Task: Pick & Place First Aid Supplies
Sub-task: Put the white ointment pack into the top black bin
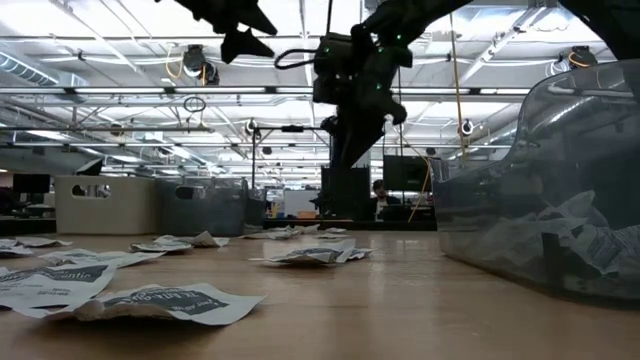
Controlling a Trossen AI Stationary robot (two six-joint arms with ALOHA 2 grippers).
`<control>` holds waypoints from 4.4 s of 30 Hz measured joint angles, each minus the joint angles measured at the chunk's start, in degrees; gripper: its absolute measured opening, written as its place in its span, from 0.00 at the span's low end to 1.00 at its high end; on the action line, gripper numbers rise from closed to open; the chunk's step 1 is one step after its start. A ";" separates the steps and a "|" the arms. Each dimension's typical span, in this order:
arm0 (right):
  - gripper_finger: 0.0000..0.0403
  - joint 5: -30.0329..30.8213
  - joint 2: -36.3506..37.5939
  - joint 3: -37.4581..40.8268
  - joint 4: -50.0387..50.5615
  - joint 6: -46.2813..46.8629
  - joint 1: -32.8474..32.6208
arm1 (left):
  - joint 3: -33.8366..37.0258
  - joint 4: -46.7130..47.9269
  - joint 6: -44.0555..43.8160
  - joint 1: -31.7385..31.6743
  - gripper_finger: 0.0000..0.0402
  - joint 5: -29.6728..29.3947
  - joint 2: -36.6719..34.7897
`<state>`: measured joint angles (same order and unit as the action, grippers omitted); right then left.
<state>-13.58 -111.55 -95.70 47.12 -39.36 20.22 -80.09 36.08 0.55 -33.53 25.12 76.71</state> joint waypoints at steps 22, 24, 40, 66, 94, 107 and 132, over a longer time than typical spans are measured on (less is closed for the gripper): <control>0.33 0.04 -12.25 0.04 -4.99 -1.37 -0.04 | 25.13 -16.84 -4.18 -7.07 0.60 9.95 -15.46; 0.33 0.10 -13.13 0.04 -5.78 -0.46 -0.08 | 26.09 -16.86 -4.52 -7.07 0.60 9.95 -16.43; 0.01 4.59 -13.75 -0.02 -10.61 5.25 -1.11 | 26.67 -17.14 -3.52 -7.11 0.60 9.31 -17.18; 0.00 -9.23 3.69 9.30 -41.09 49.42 -1.48 | 26.69 -18.78 1.08 -7.33 0.60 9.62 -17.16; 0.00 -12.78 7.41 17.03 -67.90 61.18 -3.86 | 26.69 -22.12 6.40 1.43 0.34 15.94 -10.16; 0.00 -12.27 7.37 17.03 -68.47 61.03 -3.86 | 26.65 -20.31 8.20 1.41 0.01 14.92 -10.20; 0.32 -31.97 7.45 17.00 -67.54 65.82 -2.95 | 26.71 -8.20 13.31 1.26 0.00 -12.55 8.17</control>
<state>-45.55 -104.09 -78.70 -20.42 26.46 17.28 -53.39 27.88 13.87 -32.27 12.58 84.88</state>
